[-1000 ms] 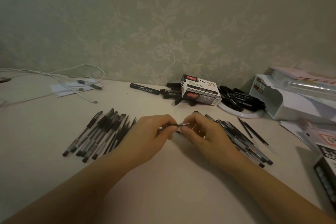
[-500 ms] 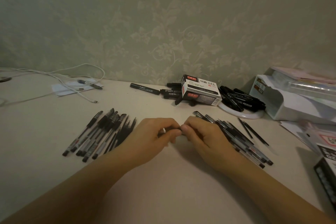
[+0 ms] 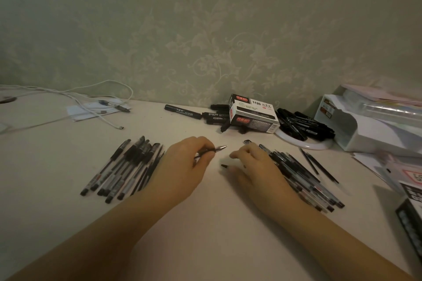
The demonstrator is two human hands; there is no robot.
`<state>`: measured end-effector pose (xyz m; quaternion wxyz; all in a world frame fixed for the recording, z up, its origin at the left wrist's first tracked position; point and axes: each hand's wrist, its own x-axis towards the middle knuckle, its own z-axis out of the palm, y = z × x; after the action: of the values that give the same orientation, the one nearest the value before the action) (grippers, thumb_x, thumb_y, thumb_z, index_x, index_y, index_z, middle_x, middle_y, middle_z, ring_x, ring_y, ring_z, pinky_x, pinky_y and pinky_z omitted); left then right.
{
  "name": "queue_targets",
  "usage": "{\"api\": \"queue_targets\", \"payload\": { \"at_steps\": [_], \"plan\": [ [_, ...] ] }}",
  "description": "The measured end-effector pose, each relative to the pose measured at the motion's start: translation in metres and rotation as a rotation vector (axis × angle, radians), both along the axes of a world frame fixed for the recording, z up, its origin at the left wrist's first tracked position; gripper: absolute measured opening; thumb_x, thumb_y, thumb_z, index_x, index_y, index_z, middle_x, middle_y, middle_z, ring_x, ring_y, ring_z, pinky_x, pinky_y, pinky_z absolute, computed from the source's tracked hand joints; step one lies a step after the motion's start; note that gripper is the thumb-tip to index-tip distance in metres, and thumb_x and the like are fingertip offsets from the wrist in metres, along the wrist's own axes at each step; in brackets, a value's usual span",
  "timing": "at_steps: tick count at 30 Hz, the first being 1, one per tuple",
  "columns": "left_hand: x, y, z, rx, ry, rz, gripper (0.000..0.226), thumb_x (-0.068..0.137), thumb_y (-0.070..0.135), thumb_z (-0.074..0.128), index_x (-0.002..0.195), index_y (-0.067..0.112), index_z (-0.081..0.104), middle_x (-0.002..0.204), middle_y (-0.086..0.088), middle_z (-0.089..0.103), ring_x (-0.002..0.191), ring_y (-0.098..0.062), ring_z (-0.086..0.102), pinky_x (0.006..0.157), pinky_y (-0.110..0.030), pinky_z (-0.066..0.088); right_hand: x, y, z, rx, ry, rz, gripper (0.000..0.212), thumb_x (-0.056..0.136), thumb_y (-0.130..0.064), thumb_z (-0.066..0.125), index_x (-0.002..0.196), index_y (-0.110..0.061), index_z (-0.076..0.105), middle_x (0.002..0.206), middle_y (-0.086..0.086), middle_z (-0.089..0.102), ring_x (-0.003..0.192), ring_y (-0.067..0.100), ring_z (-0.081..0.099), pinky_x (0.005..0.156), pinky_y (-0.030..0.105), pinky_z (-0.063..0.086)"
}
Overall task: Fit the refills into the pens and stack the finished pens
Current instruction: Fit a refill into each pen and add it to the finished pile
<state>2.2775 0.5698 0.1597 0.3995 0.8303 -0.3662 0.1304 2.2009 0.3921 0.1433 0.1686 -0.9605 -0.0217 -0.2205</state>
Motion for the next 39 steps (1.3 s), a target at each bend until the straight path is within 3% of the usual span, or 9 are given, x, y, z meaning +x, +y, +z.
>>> {"api": "queue_targets", "payload": {
  "at_steps": [2, 4, 7, 10, 17, 22, 26, 31, 39],
  "plan": [
    [0.003, 0.002, -0.002, 0.034, 0.036, 0.028, 0.013, 0.094, 0.026, 0.057, 0.103, 0.024, 0.067, 0.097, 0.009, 0.064, 0.087, -0.003, 0.056, 0.078, -0.014, 0.045, 0.001, -0.003, -0.002, -0.101, 0.033, -0.019, 0.035, 0.097, -0.04, 0.057, 0.123, -0.018, 0.064, 0.116, -0.003, 0.054, 0.105, 0.015, 0.046, 0.089, 0.025, 0.038],
    [0.005, 0.004, -0.003, 0.079, 0.038, 0.039, 0.013, 0.093, 0.028, 0.059, 0.101, 0.025, 0.068, 0.097, 0.009, 0.063, 0.087, -0.004, 0.056, 0.08, -0.022, 0.049, 0.0, -0.003, 0.0, -0.11, 0.024, -0.012, 0.026, 0.097, -0.036, 0.059, 0.113, -0.018, 0.068, 0.11, -0.004, 0.057, 0.101, 0.016, 0.047, 0.085, 0.024, 0.037],
    [0.006, 0.004, -0.003, 0.132, 0.027, 0.025, 0.01, 0.091, 0.03, 0.061, 0.099, 0.03, 0.068, 0.095, 0.012, 0.061, 0.084, -0.002, 0.055, 0.073, -0.011, 0.043, -0.001, -0.003, 0.001, -0.036, -0.006, -0.028, 0.012, 0.098, -0.024, 0.057, 0.105, -0.018, 0.064, 0.103, -0.006, 0.06, 0.098, 0.015, 0.05, 0.083, 0.029, 0.041],
    [0.007, 0.005, -0.004, 0.156, 0.008, 0.02, 0.008, 0.09, 0.03, 0.062, 0.096, 0.031, 0.068, 0.091, 0.014, 0.059, 0.081, 0.004, 0.052, 0.068, -0.006, 0.036, -0.002, -0.005, 0.002, 0.079, -0.026, -0.055, 0.008, 0.098, -0.023, 0.054, 0.103, -0.022, 0.06, 0.098, -0.011, 0.06, 0.095, 0.011, 0.051, 0.081, 0.03, 0.045],
    [0.004, 0.003, -0.002, 0.152, 0.039, -0.049, 0.008, 0.09, 0.027, 0.063, 0.097, 0.03, 0.067, 0.093, 0.014, 0.06, 0.083, 0.004, 0.053, 0.071, -0.006, 0.038, 0.0, 0.0, 0.003, 0.107, -0.08, 0.057, 0.007, 0.096, -0.02, 0.06, 0.102, -0.02, 0.062, 0.098, -0.009, 0.06, 0.094, 0.012, 0.054, 0.082, 0.032, 0.046],
    [-0.001, 0.002, 0.0, 0.108, 0.12, -0.083, 0.021, 0.087, 0.028, 0.068, 0.099, 0.03, 0.052, 0.084, 0.016, 0.06, 0.075, 0.004, 0.057, 0.066, -0.003, 0.041, -0.002, 0.003, 0.004, 0.101, -0.084, 0.166, 0.011, 0.096, -0.017, 0.061, 0.107, -0.016, 0.065, 0.099, -0.008, 0.062, 0.092, 0.008, 0.056, 0.08, 0.028, 0.048],
    [-0.002, 0.002, 0.005, 0.124, 0.103, -0.105, 0.023, 0.086, 0.027, 0.069, 0.097, 0.03, 0.049, 0.081, 0.017, 0.059, 0.074, 0.004, 0.056, 0.069, -0.003, 0.041, -0.002, 0.002, 0.006, 0.229, -0.086, 0.175, 0.012, 0.091, -0.012, 0.068, 0.103, -0.015, 0.07, 0.094, -0.006, 0.068, 0.088, 0.008, 0.062, 0.081, 0.029, 0.051],
    [-0.005, 0.002, 0.012, 0.131, 0.084, -0.105, 0.026, 0.085, 0.027, 0.071, 0.096, 0.035, 0.048, 0.078, 0.018, 0.06, 0.077, 0.009, 0.056, 0.068, -0.001, 0.039, -0.004, -0.002, 0.006, 0.409, -0.042, 0.163, 0.012, 0.089, -0.016, 0.072, 0.099, -0.024, 0.073, 0.09, -0.014, 0.072, 0.09, 0.004, 0.067, 0.083, 0.019, 0.052],
    [-0.008, 0.001, 0.015, 0.137, 0.053, -0.102, 0.022, 0.084, 0.028, 0.071, 0.097, 0.034, 0.053, 0.076, 0.021, 0.058, 0.076, 0.013, 0.055, 0.068, 0.001, 0.039, -0.006, -0.001, 0.008, 0.426, -0.049, 0.173, 0.015, 0.088, -0.016, 0.072, 0.098, -0.027, 0.073, 0.09, -0.015, 0.072, 0.09, 0.002, 0.066, 0.083, 0.013, 0.049]
  ]
}}
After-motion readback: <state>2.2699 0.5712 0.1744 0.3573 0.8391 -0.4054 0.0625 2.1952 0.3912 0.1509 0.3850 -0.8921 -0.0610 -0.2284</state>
